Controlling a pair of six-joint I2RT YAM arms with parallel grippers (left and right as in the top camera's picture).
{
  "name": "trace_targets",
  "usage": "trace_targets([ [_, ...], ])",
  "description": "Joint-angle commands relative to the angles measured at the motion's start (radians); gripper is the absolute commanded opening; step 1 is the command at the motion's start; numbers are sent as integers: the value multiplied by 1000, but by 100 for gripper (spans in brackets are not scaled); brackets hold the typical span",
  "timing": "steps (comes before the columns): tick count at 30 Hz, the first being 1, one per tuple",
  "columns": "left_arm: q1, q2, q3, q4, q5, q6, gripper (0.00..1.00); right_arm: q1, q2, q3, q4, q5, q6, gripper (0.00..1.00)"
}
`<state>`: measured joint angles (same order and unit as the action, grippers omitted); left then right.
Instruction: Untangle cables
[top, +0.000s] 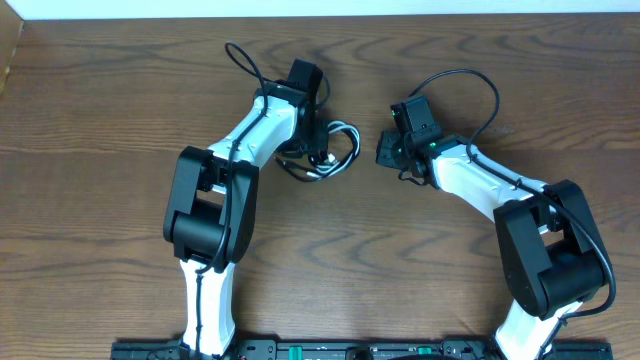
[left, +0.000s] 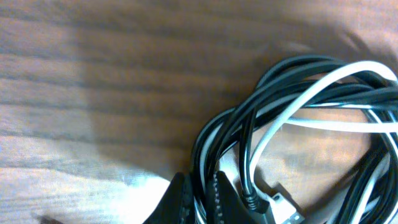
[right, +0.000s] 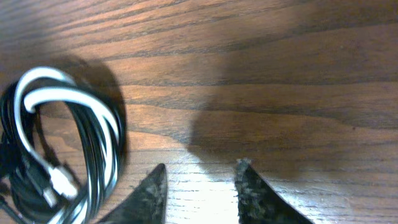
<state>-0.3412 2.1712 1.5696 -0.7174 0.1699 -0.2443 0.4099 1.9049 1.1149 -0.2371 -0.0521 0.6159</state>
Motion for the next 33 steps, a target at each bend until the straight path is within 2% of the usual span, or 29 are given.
trace_targets([
  [1, -2, 84, -72, -89, 89, 207, 8, 3, -1, -6, 2, -63, -31, 42],
  [4, -2, 84, -72, -135, 175, 321, 8, 1, -1, -6, 13, -205, -72, 50],
  [7, -2, 84, -72, -176, 224, 401, 7, 1, -1, -6, 25, -319, -101, 53],
  [13, -2, 84, -72, -202, 251, 432, 8, 2, -1, -6, 2, -344, -101, 52],
  [19, 9, 84, -66, -200, 392, 470, 7, 3, -1, -6, -68, -345, -101, 52],
  [22, 23, 84, -64, -192, 433, 472, 8, 4, -1, -6, -100, -353, -100, 52],
  [27, 69, 84, -53, -187, 584, 512, 8, 4, -1, -6, -109, -415, -90, 47],
  [33, 131, 84, -53, -160, 715, 521, 7, 0, -1, -6, -53, -491, -68, 38],
])
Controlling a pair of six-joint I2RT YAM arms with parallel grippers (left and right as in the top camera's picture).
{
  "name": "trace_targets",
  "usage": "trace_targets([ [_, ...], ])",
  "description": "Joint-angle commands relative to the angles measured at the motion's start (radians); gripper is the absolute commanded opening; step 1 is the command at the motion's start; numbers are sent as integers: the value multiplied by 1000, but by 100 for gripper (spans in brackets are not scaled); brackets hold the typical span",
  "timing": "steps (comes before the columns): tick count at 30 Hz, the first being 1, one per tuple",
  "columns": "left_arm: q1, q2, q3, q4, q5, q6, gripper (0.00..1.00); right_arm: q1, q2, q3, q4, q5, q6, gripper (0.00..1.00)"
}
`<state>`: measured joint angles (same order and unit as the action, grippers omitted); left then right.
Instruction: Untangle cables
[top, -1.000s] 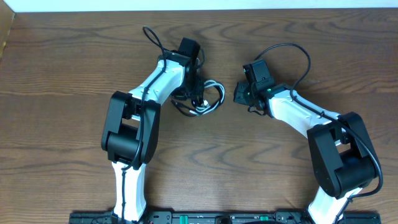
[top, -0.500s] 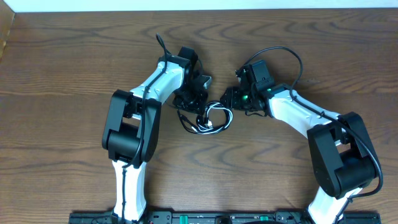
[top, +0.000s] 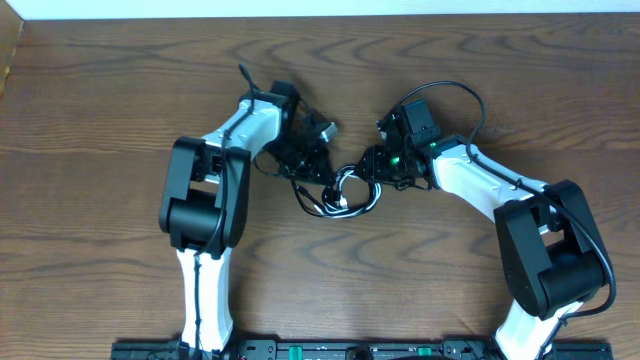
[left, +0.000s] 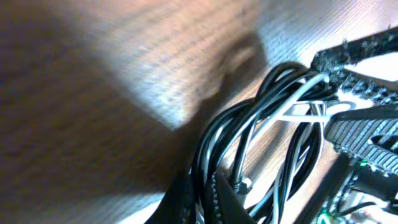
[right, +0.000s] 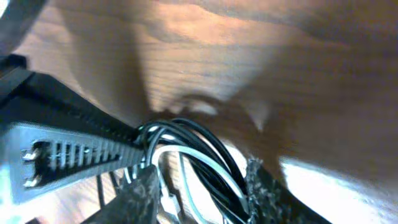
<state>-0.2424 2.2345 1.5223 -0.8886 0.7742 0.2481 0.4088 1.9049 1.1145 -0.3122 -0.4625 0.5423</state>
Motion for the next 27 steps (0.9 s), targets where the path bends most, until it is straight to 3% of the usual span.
trace_targets([
  [1, 41, 21, -6, 12, 117, 28, 8, -2, -1, -5, 32, -80, -1, 36],
  [3, 54, 21, -6, 11, 116, 28, 7, -11, -1, -5, 41, -84, -23, 35],
  [7, 69, 21, -6, 3, 149, 30, 7, -60, -2, -3, 60, -278, -142, 53],
  [11, 74, 21, -6, 5, 260, 82, 7, -126, -2, -3, 82, -445, -184, 61],
  [17, 92, 21, -6, 10, 378, 92, 7, -249, -2, -3, 74, -465, -185, 76],
  [27, 105, 21, -6, 19, 441, 93, 8, -295, -2, -3, 15, -463, -277, 75],
])
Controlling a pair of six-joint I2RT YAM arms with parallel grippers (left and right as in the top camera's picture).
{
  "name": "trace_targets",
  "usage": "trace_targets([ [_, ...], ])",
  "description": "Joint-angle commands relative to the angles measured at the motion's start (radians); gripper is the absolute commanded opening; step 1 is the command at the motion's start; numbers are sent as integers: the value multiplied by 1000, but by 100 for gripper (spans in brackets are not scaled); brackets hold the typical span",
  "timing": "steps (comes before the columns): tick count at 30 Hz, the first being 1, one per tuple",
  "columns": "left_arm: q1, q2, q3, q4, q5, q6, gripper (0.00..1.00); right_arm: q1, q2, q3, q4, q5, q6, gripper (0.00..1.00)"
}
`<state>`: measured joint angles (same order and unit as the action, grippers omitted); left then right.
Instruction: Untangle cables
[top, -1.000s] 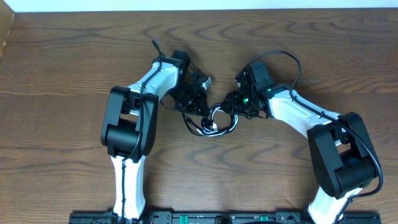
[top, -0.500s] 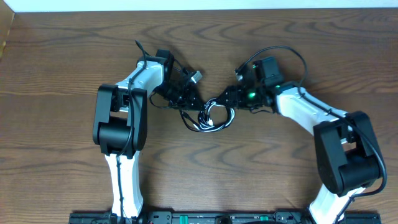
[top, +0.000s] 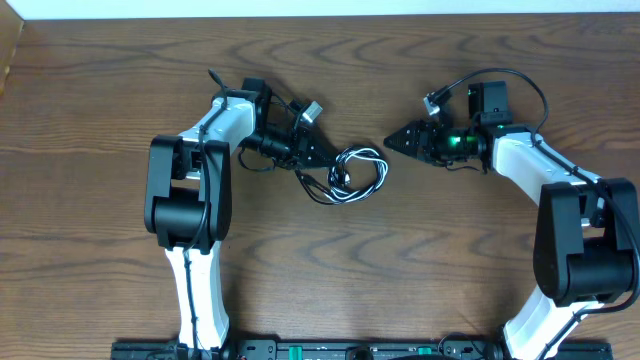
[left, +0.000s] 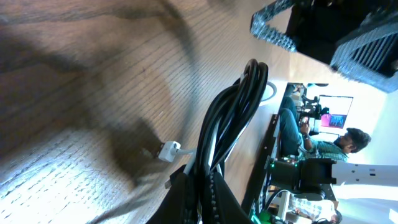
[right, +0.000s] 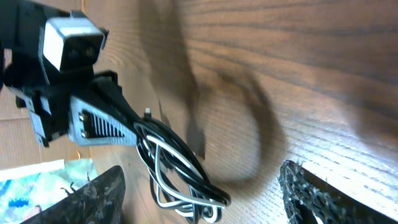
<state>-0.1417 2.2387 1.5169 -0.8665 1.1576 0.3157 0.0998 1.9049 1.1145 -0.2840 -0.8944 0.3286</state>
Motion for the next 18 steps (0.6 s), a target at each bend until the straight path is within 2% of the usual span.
trace_targets([
  [1, 4, 17, -1, -3, 58, 25, 7, 20, -2, -3, -18, -31, -69, 73],
  [10, 4, 17, -1, -3, 58, 25, 7, 122, -2, -3, -24, 56, -72, 70],
  [18, 4, 17, -1, -3, 58, 25, 7, 197, -2, -3, -23, 171, -72, 59],
])
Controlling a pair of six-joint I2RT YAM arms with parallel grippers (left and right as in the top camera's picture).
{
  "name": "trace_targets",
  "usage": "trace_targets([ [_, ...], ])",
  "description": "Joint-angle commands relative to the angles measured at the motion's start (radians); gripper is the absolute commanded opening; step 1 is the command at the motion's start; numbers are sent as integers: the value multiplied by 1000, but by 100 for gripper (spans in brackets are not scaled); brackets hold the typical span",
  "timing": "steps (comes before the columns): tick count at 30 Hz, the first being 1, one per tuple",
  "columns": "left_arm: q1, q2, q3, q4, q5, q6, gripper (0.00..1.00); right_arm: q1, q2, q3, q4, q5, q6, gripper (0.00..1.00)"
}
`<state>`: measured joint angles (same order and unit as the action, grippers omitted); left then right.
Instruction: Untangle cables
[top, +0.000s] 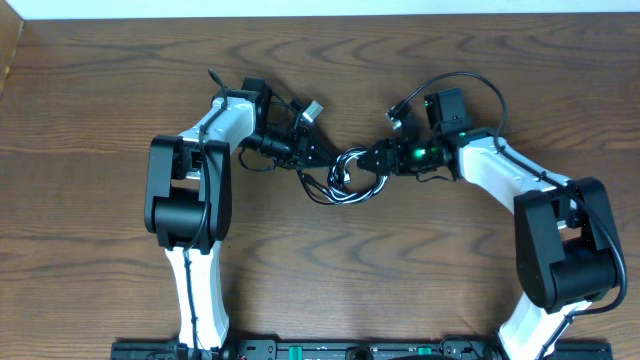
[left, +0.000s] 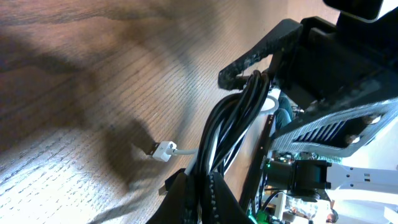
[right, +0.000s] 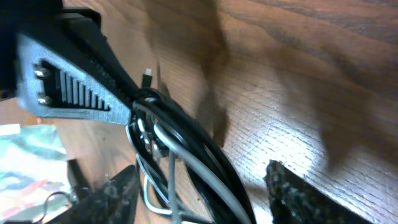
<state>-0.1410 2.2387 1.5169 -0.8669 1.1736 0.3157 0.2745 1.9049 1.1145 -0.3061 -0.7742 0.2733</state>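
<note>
A tangled bundle of black and white cables (top: 352, 176) lies mid-table, one end lifted. My left gripper (top: 316, 156) is shut on that end; in the left wrist view its fingers (left: 184, 198) pinch the strands (left: 239, 121), and a white plug (left: 164, 150) dangles over the wood. My right gripper (top: 376, 160) is open at the bundle's right side. In the right wrist view the black and grey strands (right: 186, 140) pass between its spread fingers (right: 297, 194), with the left gripper's ribbed finger (right: 68, 93) on the far side of them.
The wooden table (top: 90, 220) has a white strip along its far edge. A black rail (top: 330, 350) runs along the front edge. The right arm's own black lead (top: 478, 82) loops above its wrist. A cardboard edge (top: 8, 60) shows at far left.
My right gripper has moved left from a spot clear of the bundle to the bundle itself, its open jaws now on either side of the strands. The left gripper has held still.
My left gripper was shut on the bundle flat on the table, the right open and apart. Then both were at the bundle. Then the right was away to the right while the left held the bundle's end up. Now the right straddles the strands again.
</note>
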Motion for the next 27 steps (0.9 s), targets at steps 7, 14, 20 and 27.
trace_targets([
  [7, 3, 17, -1, -2, 4, 24, 8, 35, -2, -3, 3, 50, -16, 15],
  [14, 3, 17, -1, -3, -84, 23, 27, 35, -2, -3, 3, 50, 64, 1],
  [20, 23, 17, 18, -8, -160, -89, 63, 35, -2, -3, 3, 50, 124, 1],
  [27, 44, -5, 54, -72, -170, -111, 69, 35, -2, -3, 15, 49, 253, 1],
])
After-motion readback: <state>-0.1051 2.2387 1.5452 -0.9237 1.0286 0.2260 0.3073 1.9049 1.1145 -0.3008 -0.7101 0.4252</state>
